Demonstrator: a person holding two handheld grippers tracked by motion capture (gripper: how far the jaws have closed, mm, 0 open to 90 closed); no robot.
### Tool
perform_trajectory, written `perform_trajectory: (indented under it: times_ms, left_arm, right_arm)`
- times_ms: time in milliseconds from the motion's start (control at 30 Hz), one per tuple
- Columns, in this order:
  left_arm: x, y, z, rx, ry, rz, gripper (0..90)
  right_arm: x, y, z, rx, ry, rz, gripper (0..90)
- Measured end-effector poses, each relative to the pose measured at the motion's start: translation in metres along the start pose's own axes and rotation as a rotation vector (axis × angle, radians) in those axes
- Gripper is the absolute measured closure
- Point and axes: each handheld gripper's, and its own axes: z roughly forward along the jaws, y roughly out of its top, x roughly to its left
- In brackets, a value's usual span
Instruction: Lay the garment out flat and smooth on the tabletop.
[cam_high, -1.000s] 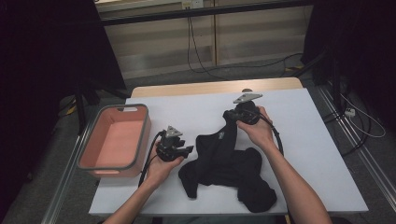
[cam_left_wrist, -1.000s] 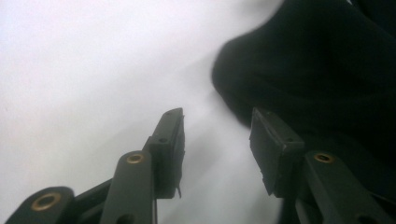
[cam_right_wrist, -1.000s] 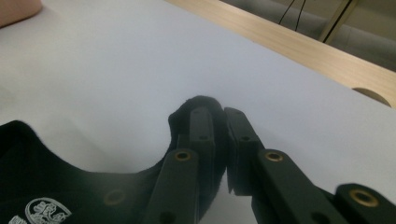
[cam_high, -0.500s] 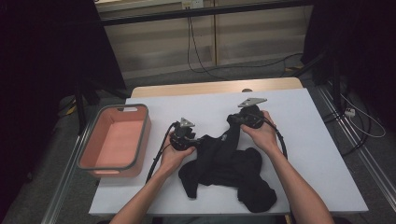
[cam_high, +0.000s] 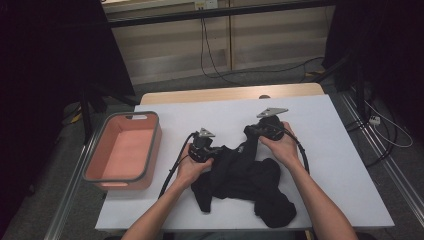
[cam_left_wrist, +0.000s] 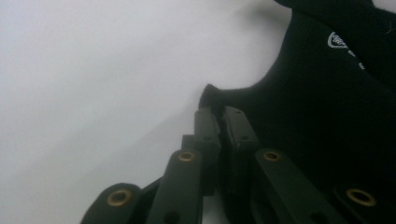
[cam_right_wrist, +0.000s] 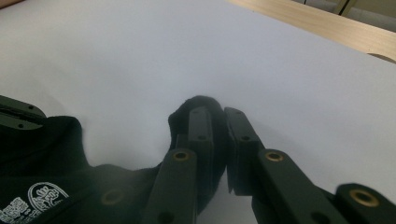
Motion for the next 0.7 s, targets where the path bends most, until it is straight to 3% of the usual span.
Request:
perform_trajectory:
  times_ms: [67,267,500,700]
  left_arm:
    - [0.003,0.000,-0.004,-0.006,0.005,-0.014,86.9]
    - [0.017,0.017,-0.034,-0.112,0.044,-0.076,87.6]
    - [0.025,0.048,-0.067,-0.219,0.083,-0.064,87.7]
    - [0.027,0.069,-0.084,-0.290,0.098,-0.077,88.1]
  right_arm:
    - [0.000,0.001,-0.004,-0.016,0.004,0.007,83.7]
    - [-0.006,0.009,-0.020,-0.078,-0.011,0.031,83.8]
    - [-0.006,0.028,-0.032,-0.159,-0.013,0.037,83.8]
    - [-0.009,0.040,-0.036,-0.214,-0.023,0.063,83.7]
